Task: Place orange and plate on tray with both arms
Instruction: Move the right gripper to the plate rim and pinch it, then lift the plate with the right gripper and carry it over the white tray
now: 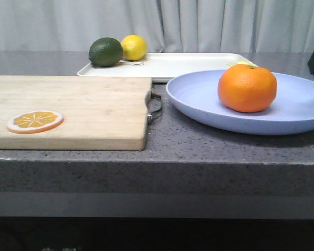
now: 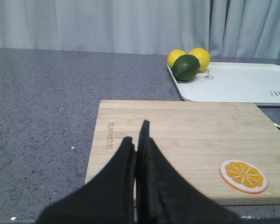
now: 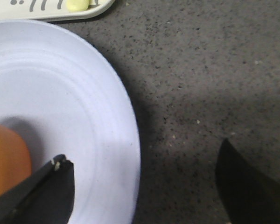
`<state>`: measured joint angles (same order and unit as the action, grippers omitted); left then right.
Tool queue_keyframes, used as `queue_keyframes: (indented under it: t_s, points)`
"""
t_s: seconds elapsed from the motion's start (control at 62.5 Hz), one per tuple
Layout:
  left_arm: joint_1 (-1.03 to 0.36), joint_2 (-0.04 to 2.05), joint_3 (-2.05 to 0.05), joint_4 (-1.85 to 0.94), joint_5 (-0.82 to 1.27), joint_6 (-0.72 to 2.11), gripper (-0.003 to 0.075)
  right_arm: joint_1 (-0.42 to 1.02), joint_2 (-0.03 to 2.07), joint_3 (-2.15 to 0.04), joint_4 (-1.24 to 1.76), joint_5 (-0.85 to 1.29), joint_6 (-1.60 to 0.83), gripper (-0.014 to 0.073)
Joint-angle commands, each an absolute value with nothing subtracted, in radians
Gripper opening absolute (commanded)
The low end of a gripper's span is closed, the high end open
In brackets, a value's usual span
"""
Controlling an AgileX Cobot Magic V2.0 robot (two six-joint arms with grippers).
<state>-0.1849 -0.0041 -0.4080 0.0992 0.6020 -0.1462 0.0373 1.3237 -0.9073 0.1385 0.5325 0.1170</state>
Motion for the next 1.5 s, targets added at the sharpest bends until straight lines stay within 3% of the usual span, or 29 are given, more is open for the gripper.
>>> queue_keyframes:
  t_s: [0.0, 0.576, 0.816, 1.104, 1.488]
  points:
    - [-0.184, 0.016, -0.432, 0.102, 0.513, -0.153, -0.0018, 0.03, 1.355, -0.972, 0.188, 0.491, 0.119, 0.0514]
    - [-0.184, 0.016, -0.431, 0.102, 0.512, -0.153, -0.0018, 0.03, 1.452, -1.008, 0.216, 0.528, 0.119, -0.0076]
    - [-0.184, 0.016, -0.431, 0.102, 0.512, -0.153, -0.0018, 0.009, 1.45, -1.08, 0.284, 0.633, 0.101, -0.0064]
    - [-0.184, 0.016, -0.431, 0.102, 0.511, -0.153, -0.0018, -0.107, 1.451, -1.204, 0.596, 0.824, -0.15, -0.0064]
    - [-0.184, 0.016, -0.431, 0.102, 0.511, -0.153, -0.0018, -0.136, 1.585, -1.433, 0.808, 0.881, -0.244, -0.0061]
